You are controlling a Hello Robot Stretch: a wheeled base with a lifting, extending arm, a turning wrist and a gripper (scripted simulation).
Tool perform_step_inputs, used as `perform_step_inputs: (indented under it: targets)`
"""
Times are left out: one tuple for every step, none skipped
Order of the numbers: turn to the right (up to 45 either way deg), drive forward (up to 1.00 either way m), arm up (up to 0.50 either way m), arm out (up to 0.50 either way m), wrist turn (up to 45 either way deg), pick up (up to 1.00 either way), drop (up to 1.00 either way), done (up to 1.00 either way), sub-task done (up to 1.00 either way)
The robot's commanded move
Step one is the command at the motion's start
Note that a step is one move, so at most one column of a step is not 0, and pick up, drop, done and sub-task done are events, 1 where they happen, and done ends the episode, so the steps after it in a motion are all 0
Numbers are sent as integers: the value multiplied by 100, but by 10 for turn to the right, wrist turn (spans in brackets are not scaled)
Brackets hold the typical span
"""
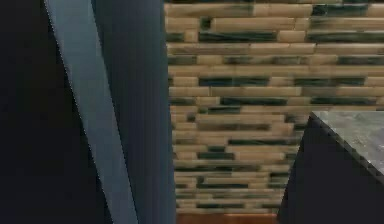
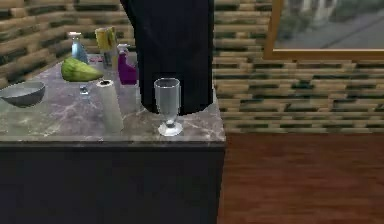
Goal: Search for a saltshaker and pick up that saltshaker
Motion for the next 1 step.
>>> perform_step_inputs:
  targets:
    - [450, 0, 0, 0, 0, 0, 0, 0, 0]
